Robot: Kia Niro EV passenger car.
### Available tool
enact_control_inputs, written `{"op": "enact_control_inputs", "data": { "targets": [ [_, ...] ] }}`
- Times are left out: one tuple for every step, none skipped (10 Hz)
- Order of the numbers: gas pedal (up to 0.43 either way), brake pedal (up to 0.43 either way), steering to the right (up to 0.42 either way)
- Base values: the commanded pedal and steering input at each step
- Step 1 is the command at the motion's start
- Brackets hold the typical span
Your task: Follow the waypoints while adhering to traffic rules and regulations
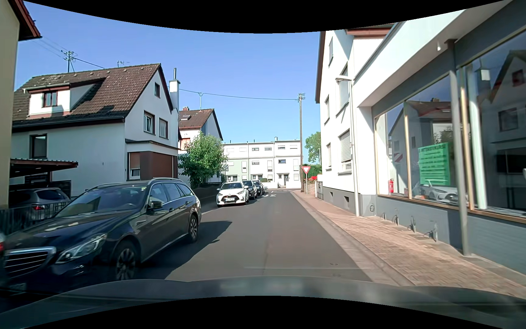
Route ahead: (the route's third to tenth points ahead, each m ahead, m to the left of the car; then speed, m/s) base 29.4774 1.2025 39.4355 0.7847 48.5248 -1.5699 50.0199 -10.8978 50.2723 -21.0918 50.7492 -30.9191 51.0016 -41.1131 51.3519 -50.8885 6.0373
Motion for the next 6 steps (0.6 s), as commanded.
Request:
{"op": "enact_control_inputs", "data": {
  "targets": [
    [0.028,0.0,-0.007],
    [0.028,0.0,-0.009],
    [0.02,0.0,-0.01],
    [0.0,0.0,-0.008],
    [0.0,0.0,-0.006],
    [0.0,0.0,-0.005]
  ]
}}
